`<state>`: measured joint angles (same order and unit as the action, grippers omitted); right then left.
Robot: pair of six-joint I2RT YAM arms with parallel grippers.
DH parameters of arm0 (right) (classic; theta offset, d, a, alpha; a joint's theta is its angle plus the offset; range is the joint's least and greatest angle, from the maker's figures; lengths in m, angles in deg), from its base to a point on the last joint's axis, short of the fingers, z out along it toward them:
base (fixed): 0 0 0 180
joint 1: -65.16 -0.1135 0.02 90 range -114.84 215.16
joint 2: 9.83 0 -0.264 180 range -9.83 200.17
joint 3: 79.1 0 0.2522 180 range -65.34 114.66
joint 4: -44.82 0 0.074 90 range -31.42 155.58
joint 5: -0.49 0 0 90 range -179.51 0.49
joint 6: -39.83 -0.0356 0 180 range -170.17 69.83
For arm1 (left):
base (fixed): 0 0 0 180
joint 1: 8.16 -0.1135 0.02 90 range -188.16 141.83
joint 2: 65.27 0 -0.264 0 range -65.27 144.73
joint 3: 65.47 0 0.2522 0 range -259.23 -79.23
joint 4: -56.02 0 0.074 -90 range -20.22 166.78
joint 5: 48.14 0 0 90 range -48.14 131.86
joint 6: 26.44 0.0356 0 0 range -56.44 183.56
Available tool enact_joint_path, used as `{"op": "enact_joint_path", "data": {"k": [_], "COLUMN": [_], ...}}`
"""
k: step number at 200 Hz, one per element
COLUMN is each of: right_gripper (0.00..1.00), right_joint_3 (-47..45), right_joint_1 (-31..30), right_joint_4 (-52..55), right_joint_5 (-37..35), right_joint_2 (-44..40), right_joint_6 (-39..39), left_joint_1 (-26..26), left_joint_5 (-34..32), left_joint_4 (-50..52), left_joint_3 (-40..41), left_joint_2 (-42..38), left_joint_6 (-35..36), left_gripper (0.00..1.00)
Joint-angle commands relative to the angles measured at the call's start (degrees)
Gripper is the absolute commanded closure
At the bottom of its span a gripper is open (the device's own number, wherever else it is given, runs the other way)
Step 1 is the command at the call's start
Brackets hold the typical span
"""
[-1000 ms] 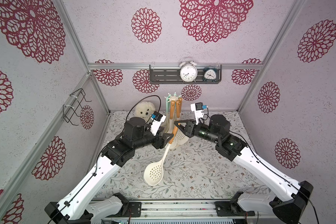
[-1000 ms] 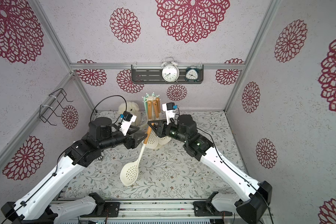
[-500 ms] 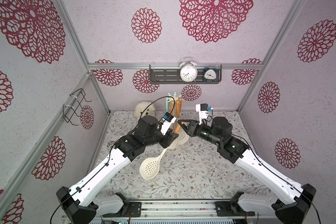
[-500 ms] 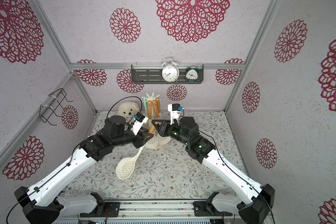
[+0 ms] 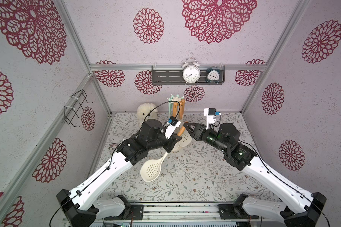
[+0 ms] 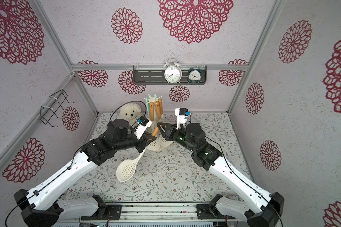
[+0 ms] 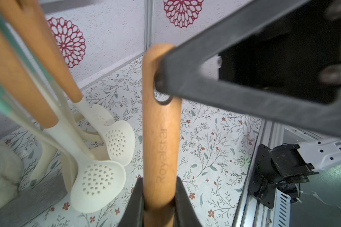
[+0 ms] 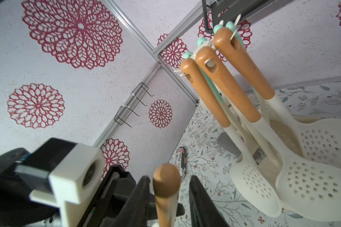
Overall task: Hang the skimmer on the kitchen utensil rack
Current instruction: Pick up the skimmer from the center of the board, then hang the skimmer on the rack.
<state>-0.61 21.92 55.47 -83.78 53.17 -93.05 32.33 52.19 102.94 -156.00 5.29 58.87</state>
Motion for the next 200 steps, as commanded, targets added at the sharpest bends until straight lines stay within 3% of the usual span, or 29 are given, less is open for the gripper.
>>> {"op": "enact_joint_path", "data": {"k": [1,28,64,95,108,133,155,180,200], "right_gripper": [0.4,0.29,0.25,0.25,0.25,0.25,0.26,0.26,0.26], "right_joint_3": [-2.1,-7.9,-11.8,-12.0,-11.7,-12.5,-12.7,-12.4,-11.2], "right_joint_1": [0.2,0.3,0.4,3.0,6.8,17.3,21.7,23.1,23.9], "right_joint_4": [-2.4,-0.7,6.8,13.9,15.4,13.9,10.7,6.2,3.8], "right_joint_5": [-4.9,-11.0,-16.6,-15.3,-9.4,9.7,23.9,34.1,38.0], "right_joint_2": [-7.2,-14.1,-18.5,-17.2,-16.0,-14.1,-12.5,-11.0,-9.9], "right_joint_6": [8.5,17.7,27.1,32.0,32.6,30.5,29.3,28.0,26.5], "left_joint_1": [-3.2,-8.6,-14.6,-17.9,-19.0,-20.6,-22.2,-23.8,-24.8], "left_joint_5": [-1.1,4.9,10.9,13.7,14.5,15.7,17.3,20.2,22.9], "left_joint_4": [3.3,7.2,14.7,19.5,20.3,21.4,21.1,19.8,19.6], "left_joint_3": [-0.9,-2.3,-9.5,-16.9,-19.5,-24.5,-27.2,-28.8,-30.2], "left_joint_2": [-3.6,-5.2,-2.3,2.5,4.6,9.1,12.3,15.5,17.8], "left_joint_6": [-1.3,-1.4,1.3,4.6,5.3,6.8,7.6,8.2,8.7], "left_gripper": [1.0,1.0,1.0,1.0,1.0,1.0,1.0,1.0,1.0]}}
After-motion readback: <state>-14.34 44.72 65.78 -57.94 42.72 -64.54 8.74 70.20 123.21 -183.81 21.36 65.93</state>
